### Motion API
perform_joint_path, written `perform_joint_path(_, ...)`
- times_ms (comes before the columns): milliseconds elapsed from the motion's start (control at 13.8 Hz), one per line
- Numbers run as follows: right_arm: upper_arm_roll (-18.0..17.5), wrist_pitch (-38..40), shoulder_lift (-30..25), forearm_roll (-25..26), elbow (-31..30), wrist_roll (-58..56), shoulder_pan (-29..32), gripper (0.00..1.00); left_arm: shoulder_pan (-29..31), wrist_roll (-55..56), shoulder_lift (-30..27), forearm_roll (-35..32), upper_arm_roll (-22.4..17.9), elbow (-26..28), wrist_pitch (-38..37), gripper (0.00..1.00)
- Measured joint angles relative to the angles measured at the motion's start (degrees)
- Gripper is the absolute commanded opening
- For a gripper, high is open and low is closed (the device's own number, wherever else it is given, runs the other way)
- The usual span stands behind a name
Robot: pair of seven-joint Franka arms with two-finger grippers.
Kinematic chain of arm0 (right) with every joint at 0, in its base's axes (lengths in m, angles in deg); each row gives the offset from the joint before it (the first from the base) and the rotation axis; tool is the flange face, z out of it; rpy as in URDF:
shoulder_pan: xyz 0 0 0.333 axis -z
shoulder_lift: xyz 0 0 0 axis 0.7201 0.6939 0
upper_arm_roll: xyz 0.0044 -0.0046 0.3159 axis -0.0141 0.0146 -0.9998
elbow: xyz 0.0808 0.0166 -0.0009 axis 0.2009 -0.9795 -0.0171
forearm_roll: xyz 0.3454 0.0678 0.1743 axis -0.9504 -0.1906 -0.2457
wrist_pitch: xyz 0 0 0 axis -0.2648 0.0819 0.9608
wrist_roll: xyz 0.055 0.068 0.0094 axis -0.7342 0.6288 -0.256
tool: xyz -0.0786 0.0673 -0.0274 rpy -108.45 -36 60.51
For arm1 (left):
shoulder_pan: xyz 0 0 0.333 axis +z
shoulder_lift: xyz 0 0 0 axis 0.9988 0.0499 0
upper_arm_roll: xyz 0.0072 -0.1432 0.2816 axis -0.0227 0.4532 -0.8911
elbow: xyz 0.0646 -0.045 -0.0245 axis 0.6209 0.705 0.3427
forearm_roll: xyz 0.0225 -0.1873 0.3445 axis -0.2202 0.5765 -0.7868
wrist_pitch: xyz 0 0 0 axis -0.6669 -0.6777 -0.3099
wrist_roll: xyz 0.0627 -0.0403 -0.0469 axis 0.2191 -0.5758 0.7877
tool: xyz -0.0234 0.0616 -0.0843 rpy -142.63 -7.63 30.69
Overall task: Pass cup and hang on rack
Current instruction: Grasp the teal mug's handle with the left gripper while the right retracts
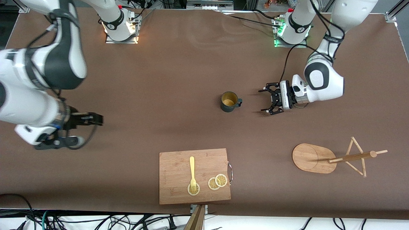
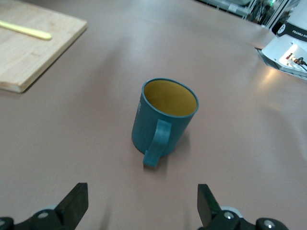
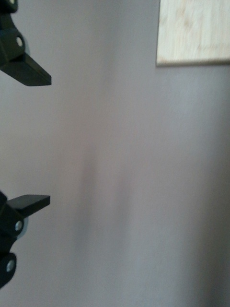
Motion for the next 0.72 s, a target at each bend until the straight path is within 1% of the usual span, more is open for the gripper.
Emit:
perform_joint_path(217, -0.65, 0.12, -5.93, 5.56, -5.71, -2.15, 2.72, 1.0, -1.18, -12.31, 5.14, 10.75, 0.9, -0.3, 0.0, 1.0)
perform_joint_path(361, -3.4, -0.27, -9.97, 7.73, -8.88, -2.15, 4.34, 1.0, -2.66, -16.81, 6.71, 15.7, 1.42, -0.95, 0.0, 1.0)
perform_joint_path(506, -5.87, -0.88, -13.74, 10.07, -11.7, -2.15, 6.01, 1.0, -4.05, -17.54, 7.38, 17.14, 1.54, -2.27, 0.0, 1.0)
perform_joint_path(722, -6.45, -1.79, -19.89, 10.87, -15.2, -2.15, 8.87, 1.0, -4.98, -17.94, 9.0, 17.19, 1.83, -4.1, -0.16, 1.0)
